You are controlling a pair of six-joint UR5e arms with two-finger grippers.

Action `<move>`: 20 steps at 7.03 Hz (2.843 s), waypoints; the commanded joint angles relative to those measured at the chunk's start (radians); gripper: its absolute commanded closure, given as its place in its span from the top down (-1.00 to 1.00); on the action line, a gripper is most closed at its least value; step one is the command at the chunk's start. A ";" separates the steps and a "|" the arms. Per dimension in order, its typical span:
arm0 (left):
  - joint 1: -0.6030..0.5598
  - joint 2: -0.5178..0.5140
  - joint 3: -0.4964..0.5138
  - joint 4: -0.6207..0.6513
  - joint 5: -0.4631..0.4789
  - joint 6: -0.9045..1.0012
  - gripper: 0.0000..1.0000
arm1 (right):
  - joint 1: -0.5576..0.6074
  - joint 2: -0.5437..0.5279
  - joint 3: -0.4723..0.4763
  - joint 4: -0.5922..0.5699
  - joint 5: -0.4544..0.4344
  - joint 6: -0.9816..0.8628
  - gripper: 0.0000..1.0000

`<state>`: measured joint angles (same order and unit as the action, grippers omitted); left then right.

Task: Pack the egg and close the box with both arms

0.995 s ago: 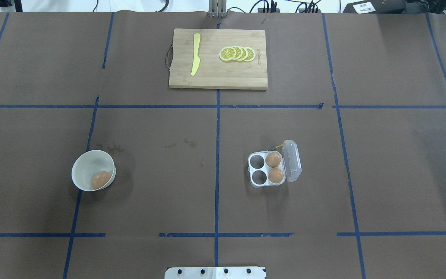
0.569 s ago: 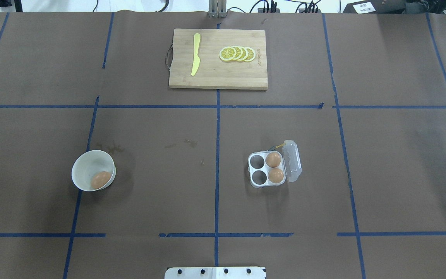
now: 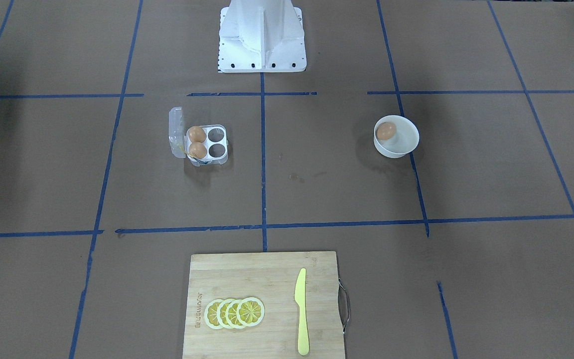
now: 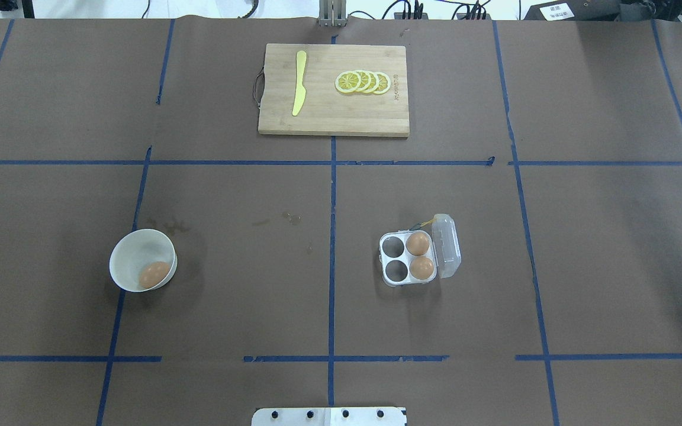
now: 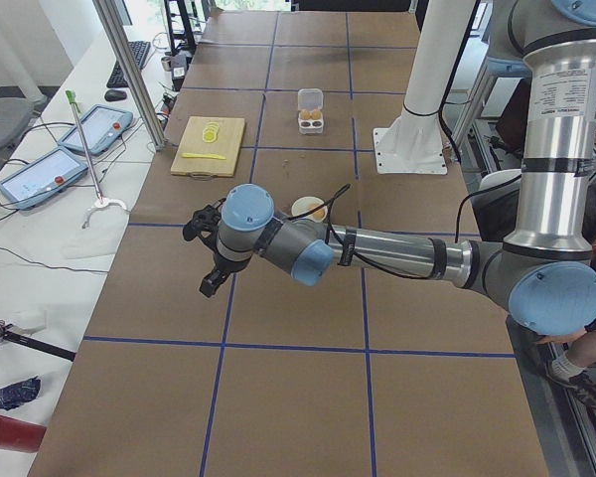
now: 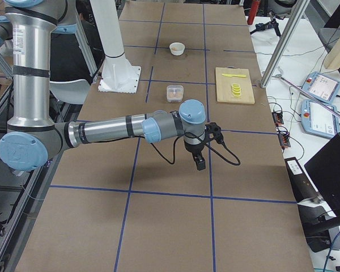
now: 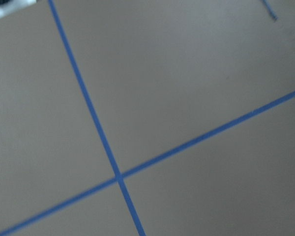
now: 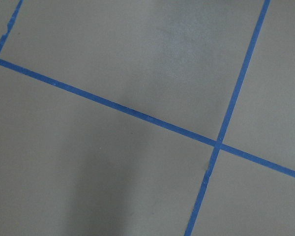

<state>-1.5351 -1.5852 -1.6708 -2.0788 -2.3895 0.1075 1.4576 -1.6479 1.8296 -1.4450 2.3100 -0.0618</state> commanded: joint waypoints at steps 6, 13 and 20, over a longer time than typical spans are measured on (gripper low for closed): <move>0.275 0.040 -0.146 -0.305 0.085 -0.659 1.00 | 0.000 -0.001 -0.013 0.103 0.091 0.008 1.00; 0.875 0.074 -0.267 -0.302 0.613 -1.158 0.74 | 0.000 -0.012 -0.015 0.103 0.091 0.008 1.00; 0.975 0.062 -0.238 -0.300 0.616 -1.157 0.57 | 0.000 -0.013 -0.016 0.103 0.091 0.010 1.00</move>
<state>-0.5668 -1.5232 -1.9190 -2.3793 -1.7733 -1.0504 1.4573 -1.6613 1.8132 -1.3422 2.4007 -0.0530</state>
